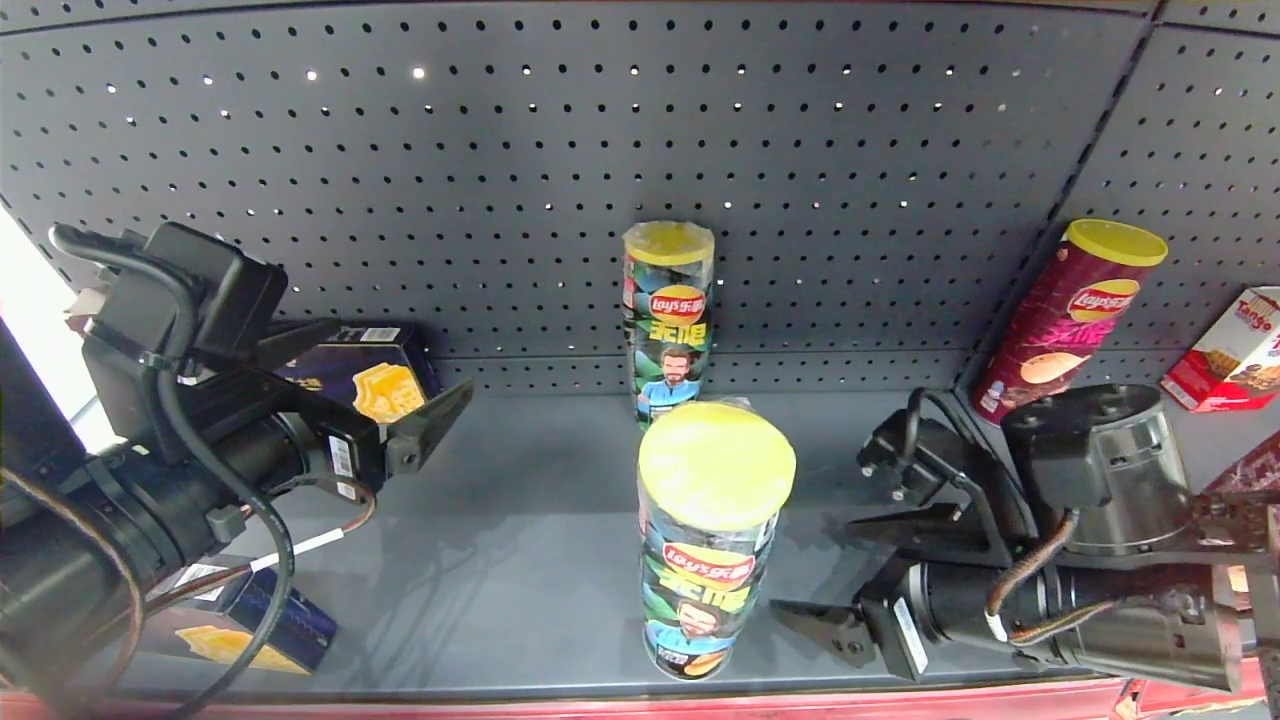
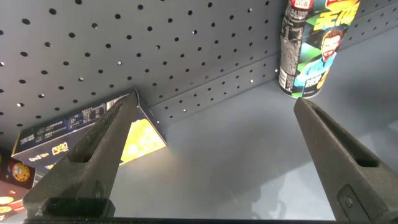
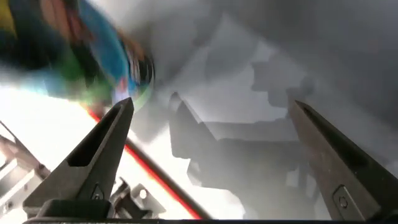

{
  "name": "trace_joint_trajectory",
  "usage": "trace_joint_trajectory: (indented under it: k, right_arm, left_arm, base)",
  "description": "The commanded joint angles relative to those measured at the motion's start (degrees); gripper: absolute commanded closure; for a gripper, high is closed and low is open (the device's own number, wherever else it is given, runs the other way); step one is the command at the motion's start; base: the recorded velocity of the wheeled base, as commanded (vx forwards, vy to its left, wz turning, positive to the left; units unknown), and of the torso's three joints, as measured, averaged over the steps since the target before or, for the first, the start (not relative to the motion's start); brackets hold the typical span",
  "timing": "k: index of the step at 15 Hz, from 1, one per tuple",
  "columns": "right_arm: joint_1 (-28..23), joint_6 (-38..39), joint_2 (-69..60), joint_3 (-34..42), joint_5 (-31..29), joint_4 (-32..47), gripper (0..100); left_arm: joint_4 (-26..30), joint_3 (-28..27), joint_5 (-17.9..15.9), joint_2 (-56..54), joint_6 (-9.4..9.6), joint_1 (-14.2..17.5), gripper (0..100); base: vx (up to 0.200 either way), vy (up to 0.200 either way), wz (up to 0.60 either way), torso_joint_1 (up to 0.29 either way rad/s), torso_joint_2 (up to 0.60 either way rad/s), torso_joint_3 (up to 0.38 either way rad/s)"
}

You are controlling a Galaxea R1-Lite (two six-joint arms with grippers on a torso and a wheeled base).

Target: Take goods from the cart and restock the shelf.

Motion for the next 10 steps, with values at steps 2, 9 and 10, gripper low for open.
trace_joint_trajectory:
  k: [2,9,10]
  right_arm:
    - [0.52,-0.18,-5.51,4.51,1.01,0.0,0]
    - [3.25,-0.18,-2.09,0.55,1.36,-0.08,0]
    - [3.25,-0.18,-1.82,0.29,1.27,-0.08,0]
  left_arm:
    - [-0.11,0.08,0.04,-0.11,-0.01,-0.06,0]
    - [-0.03,0.08,0.04,-0.11,-0.01,0.03,0]
    - [-0.03,0.08,0.04,-0.11,-0.01,0.03,0]
  base:
    - [0.0,0.0,0.0,0.0,0.0,0.0]
    - [0.0,0.0,0.0,0.0,0.0,0.0]
    - [0.0,0.0,0.0,0.0,0.0,0.0]
